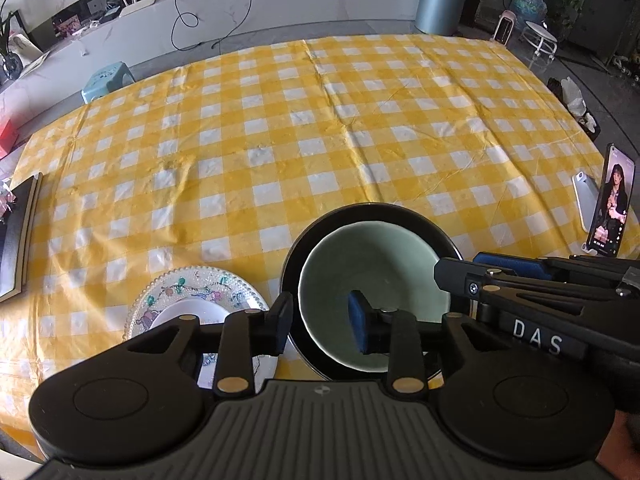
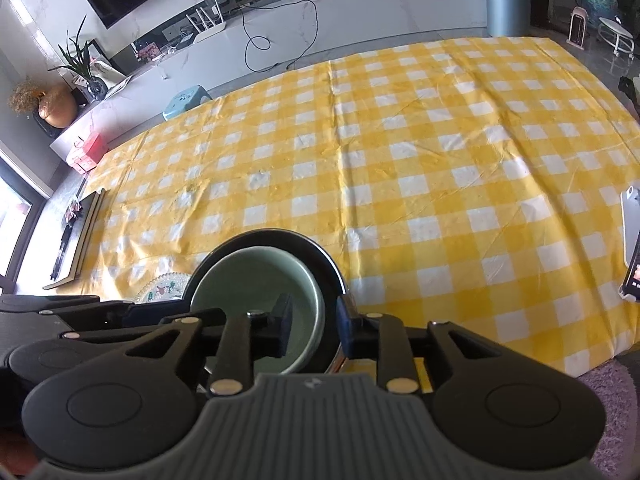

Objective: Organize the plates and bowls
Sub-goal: 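Lower the green bowl into the orange bowl and open the left gripper, then close the left gripper on the rim of the nested bowl stack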

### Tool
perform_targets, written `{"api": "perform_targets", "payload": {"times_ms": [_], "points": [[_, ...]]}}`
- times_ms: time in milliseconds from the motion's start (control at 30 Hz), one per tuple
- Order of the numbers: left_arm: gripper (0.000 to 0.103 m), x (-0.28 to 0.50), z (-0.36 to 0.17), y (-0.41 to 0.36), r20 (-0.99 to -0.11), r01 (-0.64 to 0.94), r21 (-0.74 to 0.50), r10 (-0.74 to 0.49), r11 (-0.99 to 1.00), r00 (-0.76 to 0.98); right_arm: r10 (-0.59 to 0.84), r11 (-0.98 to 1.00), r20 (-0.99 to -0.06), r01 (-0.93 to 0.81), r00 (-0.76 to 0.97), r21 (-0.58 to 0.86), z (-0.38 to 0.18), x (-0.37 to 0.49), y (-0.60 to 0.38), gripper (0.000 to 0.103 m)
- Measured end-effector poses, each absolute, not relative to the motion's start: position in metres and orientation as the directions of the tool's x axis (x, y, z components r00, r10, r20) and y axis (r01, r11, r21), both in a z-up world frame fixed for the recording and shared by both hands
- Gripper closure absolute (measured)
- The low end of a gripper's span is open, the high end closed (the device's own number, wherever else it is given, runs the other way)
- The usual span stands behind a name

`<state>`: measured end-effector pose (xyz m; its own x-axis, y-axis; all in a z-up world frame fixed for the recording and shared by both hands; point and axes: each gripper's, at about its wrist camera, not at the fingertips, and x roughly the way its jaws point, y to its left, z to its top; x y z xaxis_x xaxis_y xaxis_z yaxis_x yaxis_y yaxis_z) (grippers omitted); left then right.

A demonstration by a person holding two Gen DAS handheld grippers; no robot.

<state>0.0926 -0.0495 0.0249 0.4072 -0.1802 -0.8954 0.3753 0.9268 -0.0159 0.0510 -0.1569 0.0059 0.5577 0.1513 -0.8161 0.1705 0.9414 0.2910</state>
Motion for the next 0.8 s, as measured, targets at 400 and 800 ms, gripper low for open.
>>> {"api": "perform_targets", "payload": {"times_ms": [400,800], "points": [[0.038,0.069,0.051,-0.017,-0.815,0.310,-0.115,-0.268,0.944,0.515,0.144,0.933,-0.792,0.186,0.594,0.309,0.016,0.034,-0.159,0.056],[0.030,0.068,0.017,0.029,-0.769,0.103,-0.345,-0.344,0.933,0.539,0.175,0.871,-0.794,0.285,0.582,0.401,-0.013,0.026,-0.175,0.030]]}}
